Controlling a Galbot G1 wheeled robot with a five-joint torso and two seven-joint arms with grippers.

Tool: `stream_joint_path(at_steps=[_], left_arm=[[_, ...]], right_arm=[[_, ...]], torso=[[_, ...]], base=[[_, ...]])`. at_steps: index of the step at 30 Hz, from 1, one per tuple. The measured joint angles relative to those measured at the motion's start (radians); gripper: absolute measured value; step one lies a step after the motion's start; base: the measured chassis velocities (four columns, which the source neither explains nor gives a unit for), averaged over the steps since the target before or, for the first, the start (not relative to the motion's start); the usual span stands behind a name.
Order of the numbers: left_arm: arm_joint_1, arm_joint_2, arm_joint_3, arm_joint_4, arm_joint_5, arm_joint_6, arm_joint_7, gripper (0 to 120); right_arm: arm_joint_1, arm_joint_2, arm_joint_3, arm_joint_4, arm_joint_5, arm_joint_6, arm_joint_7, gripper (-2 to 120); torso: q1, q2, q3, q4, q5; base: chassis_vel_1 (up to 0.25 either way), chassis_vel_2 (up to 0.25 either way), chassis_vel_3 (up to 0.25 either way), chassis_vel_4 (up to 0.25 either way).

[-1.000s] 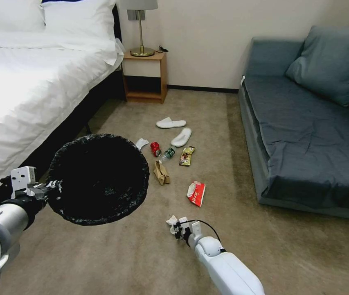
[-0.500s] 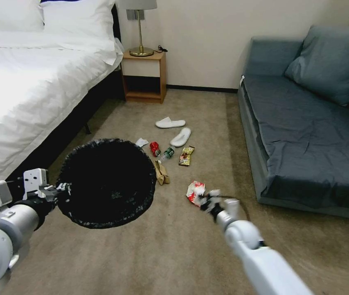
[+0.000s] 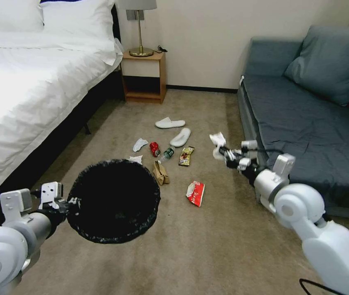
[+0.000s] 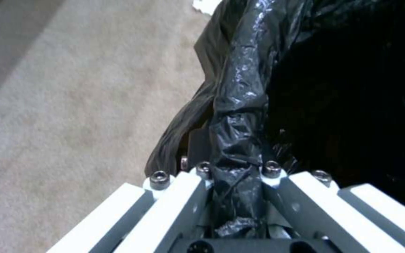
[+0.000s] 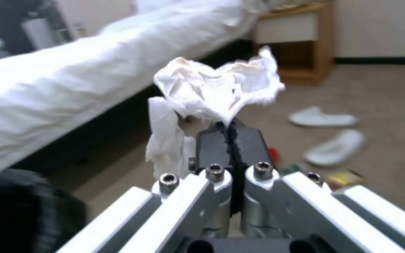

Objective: Pick up the trash bin, then pick up the garbage on the floor and place it into the trash bin.

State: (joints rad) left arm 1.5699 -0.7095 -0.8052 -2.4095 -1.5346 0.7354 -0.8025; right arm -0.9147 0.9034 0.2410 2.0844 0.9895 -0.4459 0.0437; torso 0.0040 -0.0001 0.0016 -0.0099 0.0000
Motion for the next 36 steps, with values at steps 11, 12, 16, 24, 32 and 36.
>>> stream_joint_path(at_steps=[11, 12, 16, 24, 32, 36], left_arm=[[-0.03, 0.026, 0.06, 0.008, -0.047, 0.0, -0.052, 2], [-0.031, 0.026, 0.067, 0.011, -0.046, 0.0, -0.061, 2], [-0.033, 0.028, 0.083, 0.016, -0.043, 0.0, -0.069, 2], [-0.048, 0.04, 0.122, 0.017, -0.054, 0.0, -0.094, 2], [-0.055, 0.036, 0.127, 0.02, -0.055, 0.0, -0.094, 2], [-0.055, 0.035, 0.127, 0.015, -0.058, 0.0, -0.094, 2]], right_arm=[[0.218, 0.026, -0.297, 0.053, 0.055, -0.03, 0.029, 0], [0.24, 0.034, -0.335, 0.056, 0.058, -0.035, 0.03, 0], [0.279, 0.058, -0.414, 0.056, 0.066, -0.044, 0.045, 0], [0.293, 0.076, -0.544, 0.076, 0.064, -0.066, 0.095, 0], [0.269, 0.08, -0.577, 0.098, 0.052, -0.08, 0.13, 14], [0.269, 0.087, -0.584, 0.1, 0.051, -0.081, 0.144, 26]], torso=[[0.0, 0.0, 0.0, 0.0, -0.0003], [0.0, 0.0, 0.0, 0.0001, -0.0002], [0.0, 0.0, 0.0, 0.0002, -0.0002], [0.0, 0.0, 0.0, 0.0001, -0.0002], [0.0, 0.0, 0.0, 0.0, -0.0001], [0.0, 0.0, 0.0, 0.0001, -0.0001]], base=[[0.0, 0.0, 0.0, 0.0], [0.0, 0.0, 0.0, 0.0], [0.0, 0.0, 0.0, 0.0], [0.0, 0.0, 0.0, 0.0], [0.0, 0.0, 0.0, 0.0], [0.0, 0.0, 0.0, 0.0]])
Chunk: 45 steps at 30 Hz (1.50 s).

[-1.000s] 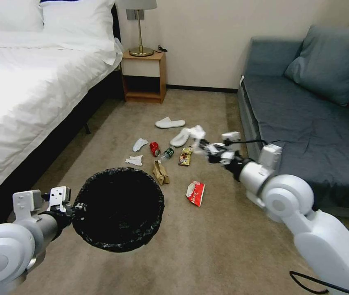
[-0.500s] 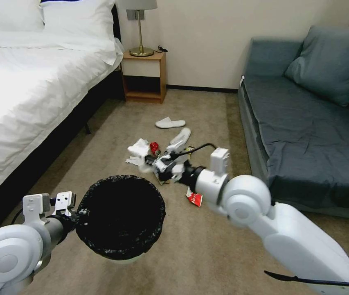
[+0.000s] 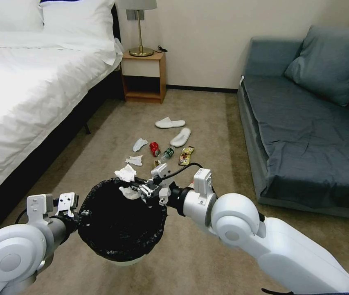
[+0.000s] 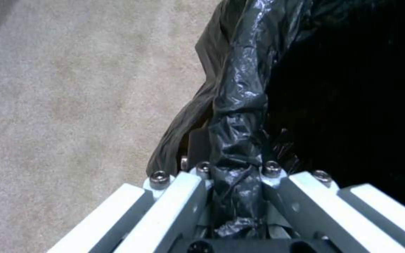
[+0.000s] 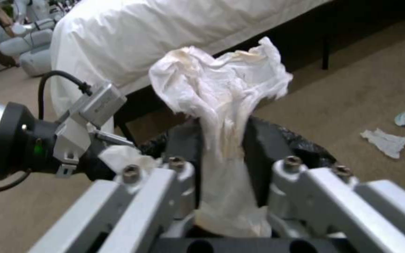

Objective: Pick up the trash bin, then pick up the garbage on the floor and place it into the trash bin.

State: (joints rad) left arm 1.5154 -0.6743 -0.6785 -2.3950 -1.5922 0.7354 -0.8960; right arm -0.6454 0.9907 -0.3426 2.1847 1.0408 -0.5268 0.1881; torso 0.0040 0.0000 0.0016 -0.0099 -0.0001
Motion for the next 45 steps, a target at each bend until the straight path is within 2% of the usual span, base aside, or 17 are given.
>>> stream_joint_path(at_steps=[2, 4, 7, 8, 10, 11, 13, 14, 16, 17, 19, 36, 43, 45], left_arm=[[0.001, 0.0, -0.008, -0.002, -0.004, 0.0, 0.001, 2], [0.001, 0.0, -0.014, -0.002, -0.005, 0.0, 0.001, 2], [0.003, 0.0, -0.028, -0.007, -0.011, 0.0, 0.003, 2], [0.003, 0.0, -0.028, -0.007, -0.011, 0.0, 0.003, 2], [0.005, 0.0, -0.034, -0.009, -0.013, 0.0, 0.004, 2], [0.005, 0.0, -0.034, -0.009, -0.013, 0.0, 0.004, 2], [0.004, -0.002, -0.034, -0.009, -0.013, 0.0, 0.005, 2], [0.004, -0.002, -0.034, -0.009, -0.013, 0.0, 0.005, 2], [0.002, -0.003, -0.031, -0.009, -0.013, 0.0, 0.007, 2], [0.002, -0.003, -0.031, -0.009, -0.013, 0.0, 0.007, 2], [0.0, -0.002, -0.029, -0.008, -0.013, 0.0, 0.009, 2], [-0.003, -0.002, -0.033, -0.007, -0.006, 0.0, 0.022, 2], [0.001, -0.013, -0.046, -0.001, 0.002, 0.0, 0.029, 2], [0.001, -0.018, -0.052, 0.004, 0.006, 0.0, 0.032, 2]], right_arm=[[0.003, 0.006, -0.006, 0.0, -0.003, -0.003, 0.004, 38], [0.004, 0.009, -0.008, 0.0, -0.004, -0.003, 0.007, 41], [0.004, 0.014, -0.014, -0.001, -0.015, -0.003, 0.017, 56], [0.004, 0.014, -0.014, -0.001, -0.015, -0.003, 0.017, 56], [-0.002, 0.027, -0.018, -0.002, -0.026, -0.003, 0.035, 70], [-0.002, 0.027, -0.018, -0.002, -0.026, -0.003, 0.035, 70], [-0.004, 0.038, -0.02, -0.002, -0.028, -0.002, 0.042, 79], [-0.004, 0.038, -0.02, -0.002, -0.028, -0.002, 0.042, 79], [-0.005, 0.045, -0.021, -0.001, -0.031, -0.002, 0.043, 90], [-0.005, 0.045, -0.021, -0.001, -0.031, -0.002, 0.043, 90], [-0.005, 0.044, -0.021, 0.002, -0.033, -0.001, 0.043, 98], [0.004, 0.066, -0.014, 0.004, -0.051, 0.015, 0.021, 100], [0.044, 0.103, 0.091, 0.01, -0.006, 0.085, 0.033, 100], [0.048, 0.107, 0.16, -0.022, -0.003, 0.116, 0.054, 100]], torso=[[0.0, 0.0, 0.0, 0.0, 0.0], [0.0, 0.0, 0.0, 0.0, 0.0], [0.0, 0.0, 0.0, 0.0, 0.0], [0.0, 0.0, 0.0, 0.0, 0.0], [0.0, 0.0, 0.0, -0.0001, 0.0001], [0.0, 0.0, 0.0, -0.0001, 0.0001], [0.0, 0.0, 0.0, 0.0, 0.0], [0.0, 0.0, 0.0, 0.0, 0.0], [0.0, 0.0, 0.0, 0.0, 0.0], [0.0, 0.0, 0.0, 0.0, 0.0], [0.0, 0.0, 0.0, 0.0, 0.0001], [0.0, 0.0, 0.0, -0.0001, 0.0001], [0.0, 0.0, 0.0, 0.0, 0.0], [0.0, 0.0, 0.0, 0.0001, 0.0001]], base=[[0.0, 0.0, 0.0, 0.0], [0.0, 0.0, 0.0, 0.0], [0.0, 0.0, 0.0, 0.0], [0.0, 0.0, 0.0, 0.0], [0.0, 0.0, 0.0, 0.0], [0.0, 0.0, 0.0, 0.0], [0.0, 0.0, 0.0, 0.0], [0.0, 0.0, 0.0, 0.0], [0.0, 0.0, 0.0, 0.0], [0.0, 0.0, 0.0, 0.0], [0.0, 0.0, 0.0, 0.0], [0.0, 0.0, 0.0, 0.0], [0.0, 0.0, 0.0, 0.0], [0.0, 0.0, 0.0, 0.0]])
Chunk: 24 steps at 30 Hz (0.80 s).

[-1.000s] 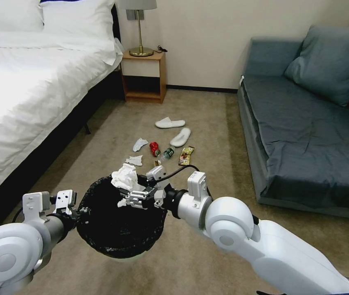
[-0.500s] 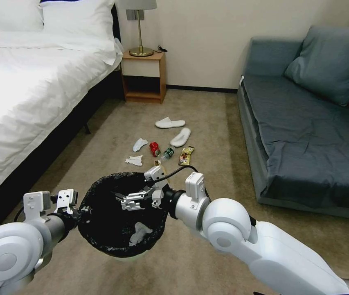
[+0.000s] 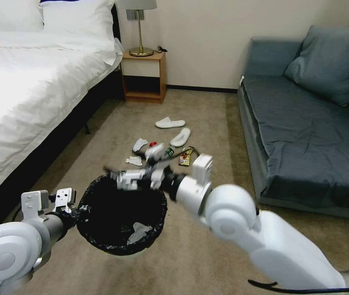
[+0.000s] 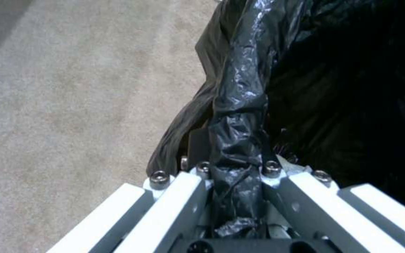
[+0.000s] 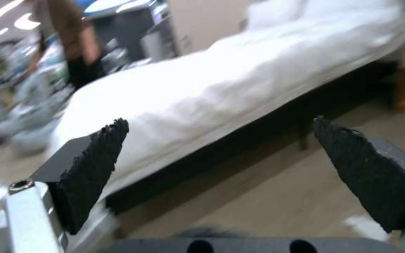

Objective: Pick up the trash bin, then pick up the garbage on the floor and place it into the trash bin.

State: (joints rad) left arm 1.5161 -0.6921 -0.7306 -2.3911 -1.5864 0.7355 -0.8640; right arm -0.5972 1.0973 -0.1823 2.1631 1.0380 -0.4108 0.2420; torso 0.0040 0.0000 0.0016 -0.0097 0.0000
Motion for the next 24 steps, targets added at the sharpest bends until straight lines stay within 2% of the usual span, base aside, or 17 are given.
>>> stream_joint_path(at_steps=[4, 6, 9, 11, 12, 13, 15, 16, 18, 19, 22, 24], left_arm=[[-0.002, -0.006, -0.004, 0.004, 0.0, 0.0, 0.001, 2], [-0.005, -0.02, -0.012, 0.006, 0.003, 0.0, 0.01, 2], [-0.005, -0.025, -0.018, 0.006, 0.014, 0.0, 0.019, 2], [-0.008, -0.034, -0.028, 0.007, 0.036, 0.0, 0.033, 2], [-0.014, -0.044, -0.034, 0.015, 0.073, 0.0, 0.054, 2], [-0.014, -0.044, -0.034, 0.015, 0.073, 0.0, 0.054, 2], [-0.016, -0.051, -0.038, 0.041, 0.197, 0.0, 0.111, 2], [-0.016, -0.051, -0.038, 0.041, 0.197, 0.0, 0.111, 2], [-0.018, -0.055, -0.046, 0.052, 0.259, 0.0, 0.141, 2], [-0.018, -0.055, -0.046, 0.052, 0.259, 0.0, 0.141, 2], [-0.017, -0.063, -0.059, 0.051, 0.287, 0.0, 0.153, 2], [-0.016, -0.064, -0.062, 0.049, 0.292, 0.0, 0.154, 2]], right_arm=[[-0.015, -0.019, 0.071, -0.019, -0.003, 0.003, 0.013, 100], [-0.082, -0.064, 0.176, -0.036, -0.046, 0.001, 0.013, 100], [-0.13, -0.088, 0.221, -0.036, -0.068, 0.001, 0.007, 100], [-0.224, -0.12, 0.3, -0.033, -0.107, 0.001, -0.012, 100], [-0.331, -0.14, 0.379, -0.029, -0.179, -0.001, -0.043, 100], [-0.331, -0.14, 0.379, -0.029, -0.179, -0.001, -0.043, 100], [-0.454, -0.144, 0.485, -0.035, -0.278, 0.003, -0.074, 100], [-0.454, -0.144, 0.485, -0.035, -0.278, 0.003, -0.074, 100], [-0.57, -0.137, 0.572, -0.034, -0.335, 0.008, -0.096, 100], [-0.57, -0.137, 0.572, -0.034, -0.335, 0.008, -0.096, 100], [-0.715, -0.118, 0.679, -0.007, -0.39, 0.011, -0.13, 100], [-0.748, -0.111, 0.701, 0.001, -0.405, 0.014, -0.136, 100]], torso=[[0.0, 0.0, 0.0, 0.0, 0.0], [0.0, 0.0, 0.0, -0.0001, 0.0002], [0.0, 0.0, 0.0, -0.0001, 0.0001], [0.0, 0.0, 0.0, -0.0003, 0.0005], [0.0, 0.0, 0.0, -0.0006, 0.0002], [0.0, 0.0, 0.0, -0.0006, 0.0002], [0.0, 0.0, 0.0, -0.0002, 0.0002], [0.0, 0.0, 0.0, -0.0002, 0.0002], [0.0, 0.0, 0.0, -0.0002, 0.0005], [0.0, 0.0, 0.0, -0.0002, 0.0005], [0.0, 0.0, 0.0, -0.0006, 0.0001], [0.0, 0.0, 0.0, -0.0004, 0.0003]], base=[[0.0, 0.0, 0.0, 0.0], [0.0, 0.0, 0.0, 0.0], [0.0, 0.0, 0.0, 0.0], [0.0, 0.0, 0.0, 0.0], [0.0, 0.0, 0.0, 0.0], [0.0, 0.0, 0.0, 0.0], [0.0, 0.0, 0.0, 0.0], [0.0, 0.0, 0.0, 0.0], [0.0, 0.0, 0.0, 0.0], [0.0, 0.0, 0.0, 0.0], [0.0, 0.0, 0.0, 0.0], [0.0, 0.0, 0.0, 0.0]])
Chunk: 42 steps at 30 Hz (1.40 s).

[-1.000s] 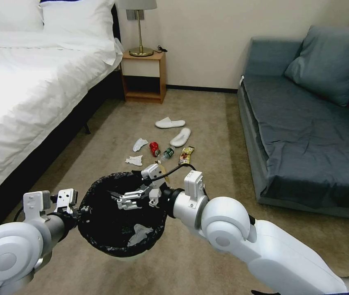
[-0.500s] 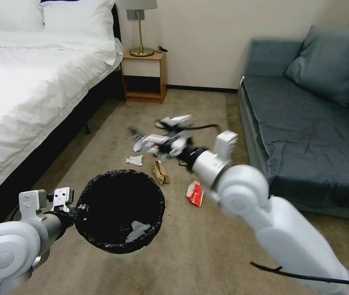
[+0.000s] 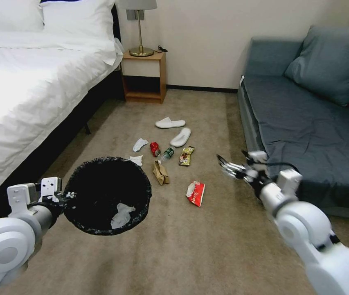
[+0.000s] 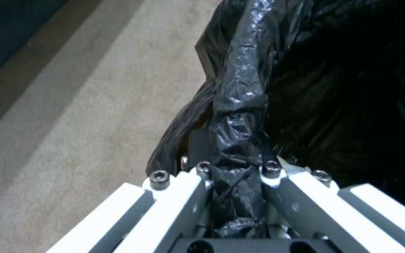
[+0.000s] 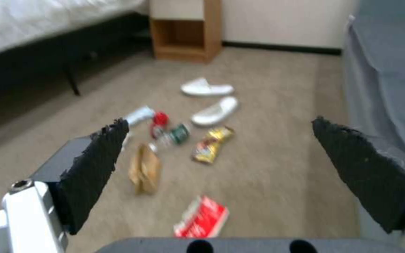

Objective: Pick up the trash bin, then pick up the garbage on the floor and place it into the trash bin.

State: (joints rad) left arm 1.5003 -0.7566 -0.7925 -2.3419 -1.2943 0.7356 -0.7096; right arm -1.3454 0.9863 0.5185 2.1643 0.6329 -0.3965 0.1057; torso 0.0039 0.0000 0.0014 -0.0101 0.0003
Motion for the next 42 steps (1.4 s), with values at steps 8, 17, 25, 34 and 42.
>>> stream_joint_path(at_steps=[8, 17, 25, 34, 42], left_arm=[[0.014, -0.009, -0.005, -0.013, 0.077, 0.0, 0.063, 2], [0.019, -0.024, -0.008, -0.021, 0.098, 0.0, 0.084, 2], [0.019, -0.037, -0.003, -0.024, 0.099, 0.0, 0.084, 2], [0.022, -0.041, -0.005, -0.028, 0.097, 0.0, 0.081, 2], [0.023, -0.042, -0.008, -0.032, 0.094, 0.0, 0.081, 2]], right_arm=[[-0.121, 0.063, 0.088, 0.029, -0.07, 0.027, -0.033, 100], [-0.169, 0.156, 0.127, 0.051, -0.101, 0.033, -0.036, 100], [-0.19, 0.178, 0.139, 0.054, -0.115, 0.043, -0.046, 100], [-0.215, 0.195, 0.14, 0.057, -0.131, 0.056, -0.057, 100], [-0.221, 0.206, 0.127, 0.057, -0.141, 0.063, -0.064, 100]], torso=[[0.0, 0.0, 0.0, 0.0001, -0.0002], [0.0, 0.0, 0.0, 0.0003, -0.0002], [0.0, 0.0, 0.0, 0.0002, -0.0003], [0.0, 0.0, 0.0, 0.0004, -0.0003], [0.0, 0.0, 0.0, 0.0001, -0.0002]], base=[[0.0, 0.0, 0.0, 0.0], [-0.096, 0.11, 0.094, -0.095], [-0.134, 0.133, 0.117, -0.127], [-0.1, 0.11, 0.097, -0.106], [-0.136, 0.113, 0.139, -0.117]])
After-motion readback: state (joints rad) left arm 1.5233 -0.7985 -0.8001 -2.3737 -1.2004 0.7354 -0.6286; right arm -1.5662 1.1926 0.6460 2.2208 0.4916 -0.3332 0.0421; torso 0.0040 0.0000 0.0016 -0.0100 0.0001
